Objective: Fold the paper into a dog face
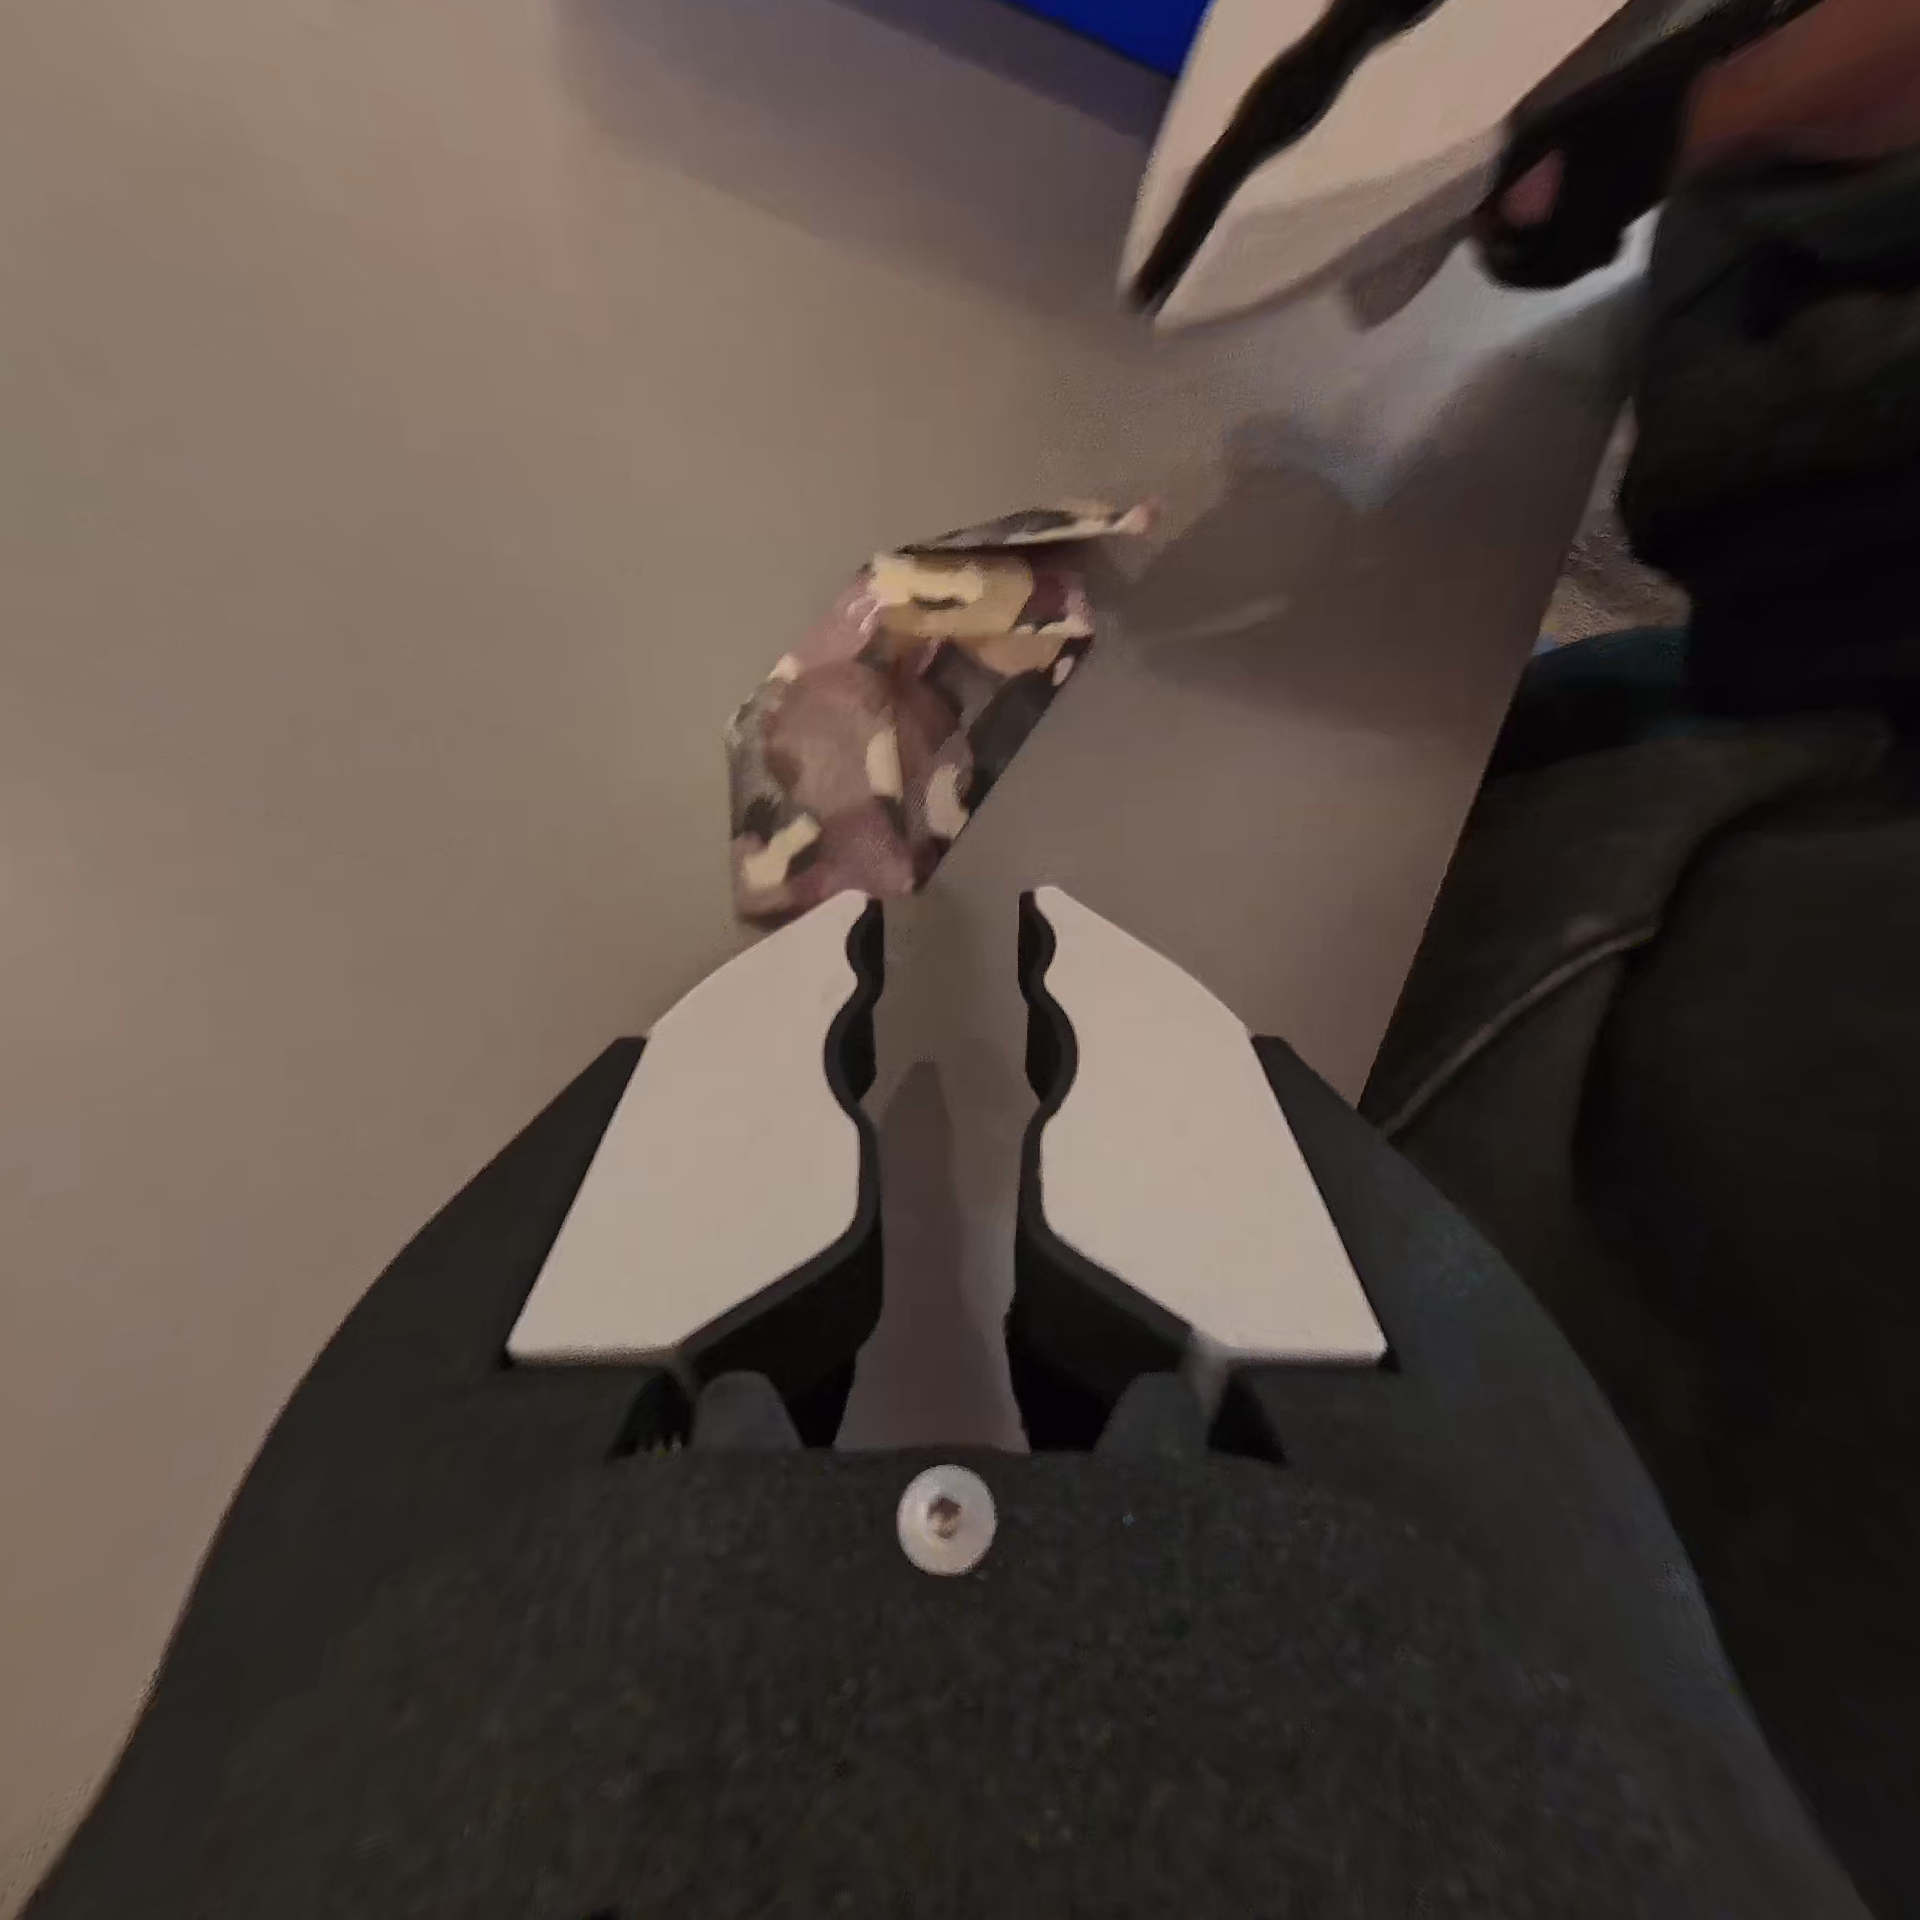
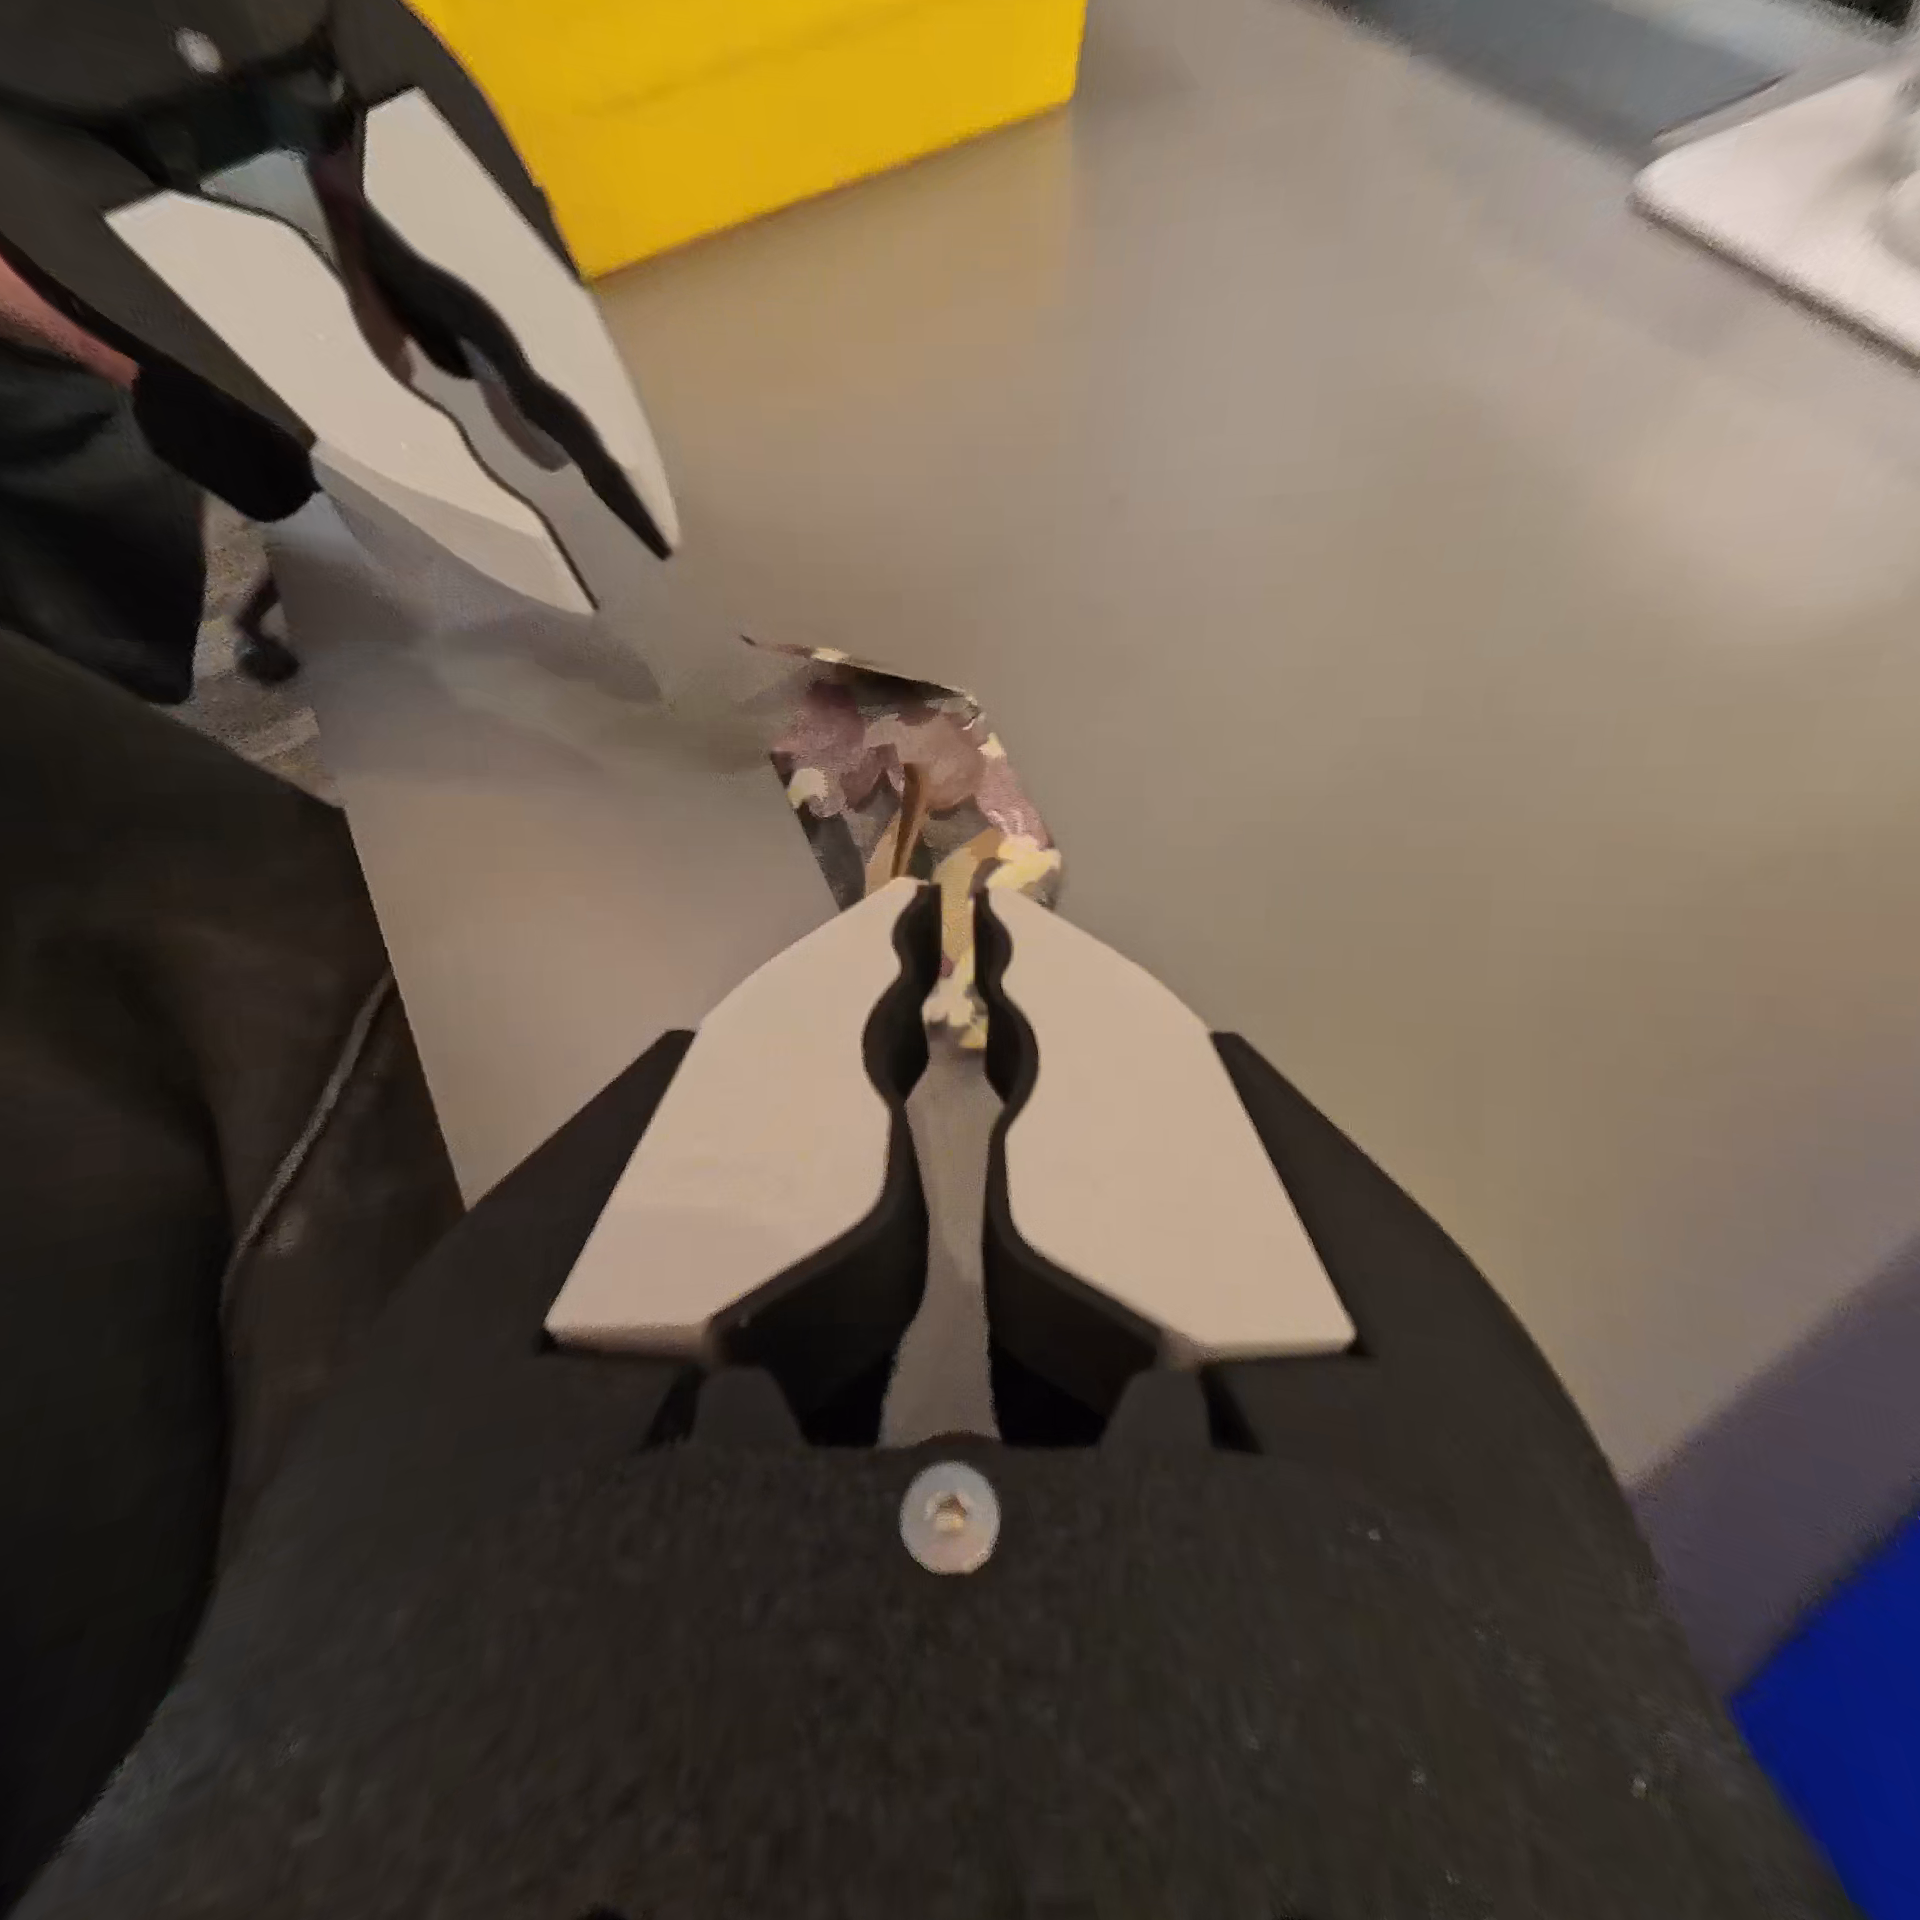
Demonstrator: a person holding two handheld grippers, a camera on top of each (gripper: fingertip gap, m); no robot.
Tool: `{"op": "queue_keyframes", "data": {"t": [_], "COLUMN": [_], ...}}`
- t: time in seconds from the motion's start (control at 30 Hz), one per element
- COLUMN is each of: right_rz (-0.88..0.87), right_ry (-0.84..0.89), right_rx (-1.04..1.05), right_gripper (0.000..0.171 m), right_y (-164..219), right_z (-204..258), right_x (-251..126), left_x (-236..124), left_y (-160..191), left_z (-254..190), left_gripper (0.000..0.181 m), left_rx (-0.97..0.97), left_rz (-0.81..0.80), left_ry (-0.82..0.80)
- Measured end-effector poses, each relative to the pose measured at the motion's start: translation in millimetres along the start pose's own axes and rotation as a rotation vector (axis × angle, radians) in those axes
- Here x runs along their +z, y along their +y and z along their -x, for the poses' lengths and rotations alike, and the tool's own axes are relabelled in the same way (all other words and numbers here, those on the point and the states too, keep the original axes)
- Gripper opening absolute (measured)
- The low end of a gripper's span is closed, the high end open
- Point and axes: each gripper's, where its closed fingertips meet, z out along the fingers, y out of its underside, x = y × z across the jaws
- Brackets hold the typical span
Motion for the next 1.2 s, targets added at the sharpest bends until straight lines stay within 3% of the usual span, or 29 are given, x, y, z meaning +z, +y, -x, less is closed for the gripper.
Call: {"op": "queue_keyframes", "data": {"t": [0.13,0.27,0.57,0.8,0.9,0.97,1.1,1.2], "right_rz": [-0.035,-0.025,0.021,0.027,0.021,0.03,0.061,0.077], "right_ry": [0.132,0.146,0.126,0.115,0.072,0.041,-0.179,-0.341], "right_rx": [-0.035,-0.042,-0.03,-0.045,0.007,0.07,0.214,0.238], "right_gripper": [0.016,0.017,0.016,0.015,0.016,0.016,0.019,0.013], "right_y": [18,36,45,42,37,33,14,-2], "right_z": [-2,10,14,11,5,-6,-18,-18], "right_x": [-21,-15,-6,-2,-1,1,16,31], "left_x": [-11,0,22,47,57,57,42,32], "left_y": [20,20,26,9,15,5,-30,-46], "left_z": [9,9,22,37,46,47,44,41], "left_gripper": [0.024,0.024,0.024,0.024,0.0,0.0,0.0,0.0], "left_rx": [-0.02,-0.023,0.03,0.245,0.359,0.489,0.808,0.905], "left_rz": [-0.019,-0.059,0.017,0.06,0.141,0.12,-0.002,-0.038], "left_ry": [-0.123,-0.161,-0.239,-0.28,-0.286,-0.309,-0.387,-0.396]}}
